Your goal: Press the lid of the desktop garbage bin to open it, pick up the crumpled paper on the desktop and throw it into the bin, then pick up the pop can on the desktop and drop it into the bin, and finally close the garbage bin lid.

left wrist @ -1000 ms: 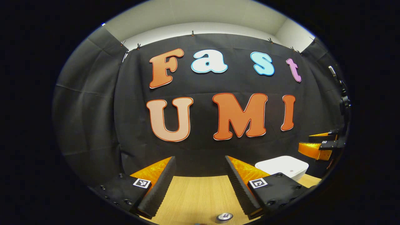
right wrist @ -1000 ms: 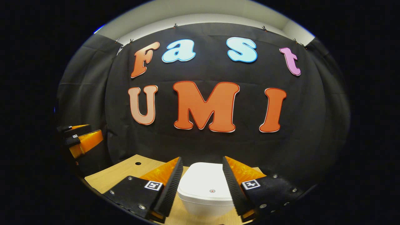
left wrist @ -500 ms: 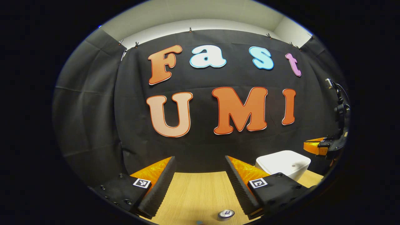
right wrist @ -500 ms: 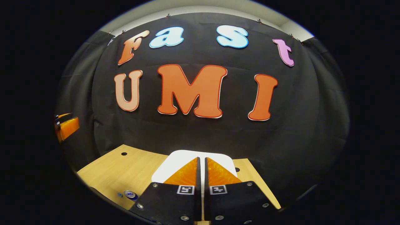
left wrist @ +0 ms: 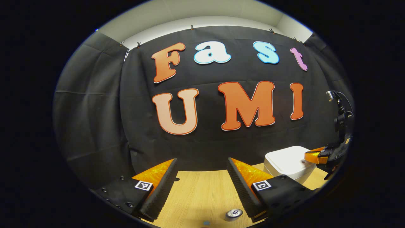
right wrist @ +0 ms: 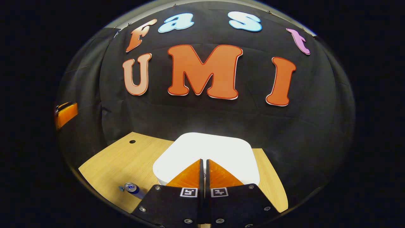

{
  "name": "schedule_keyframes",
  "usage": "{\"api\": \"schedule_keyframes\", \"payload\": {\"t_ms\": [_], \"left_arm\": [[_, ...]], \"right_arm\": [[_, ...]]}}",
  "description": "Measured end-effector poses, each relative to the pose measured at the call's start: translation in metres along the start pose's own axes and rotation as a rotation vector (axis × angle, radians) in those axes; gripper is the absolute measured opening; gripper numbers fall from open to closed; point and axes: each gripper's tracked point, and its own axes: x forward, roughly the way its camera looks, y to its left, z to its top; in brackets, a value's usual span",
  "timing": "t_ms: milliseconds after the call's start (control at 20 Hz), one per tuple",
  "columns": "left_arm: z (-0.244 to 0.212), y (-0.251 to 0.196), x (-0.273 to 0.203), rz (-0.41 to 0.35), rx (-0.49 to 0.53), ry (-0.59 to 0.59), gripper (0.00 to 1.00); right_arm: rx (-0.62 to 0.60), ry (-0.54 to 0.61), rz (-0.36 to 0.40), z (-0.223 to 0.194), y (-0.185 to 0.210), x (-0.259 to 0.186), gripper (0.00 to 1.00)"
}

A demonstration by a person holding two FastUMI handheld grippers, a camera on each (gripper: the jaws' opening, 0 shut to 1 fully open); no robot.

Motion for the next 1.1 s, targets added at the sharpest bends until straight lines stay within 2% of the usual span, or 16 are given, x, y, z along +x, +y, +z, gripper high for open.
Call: {"api": "schedule_keyframes", "payload": {"t_ms": [100,300,500,700,800,1100], "left_arm": [[-0.002,0.0,0.001,0.002,0.002,0.01,0.99],[-0.011,-0.006,0.0,-0.006,0.001,0.029,0.99],[-0.014,-0.008,0.0,-0.005,0.015,0.036,0.99],[-0.016,-0.008,-0.003,0.012,0.012,0.041,1.0],[-0.016,-0.006,-0.002,0.029,0.012,0.043,1.0],[-0.021,-0.019,-0.003,0.06,-0.009,0.051,1.0]], "right_arm": [[-0.006,0.036,0.012,-0.011,0.004,0.003,0.01],[0.019,0.015,0.042,-0.012,0.005,0.002,0.01],[0.178,0.043,0.098,-0.015,0.007,0.009,0.01],[0.089,0.013,0.126,-0.006,0.007,0.003,0.01],[0.033,0.01,0.102,-0.003,0.0,0.005,0.01],[0.017,-0.174,0.096,0.061,-0.022,-0.006,0.01]]}}
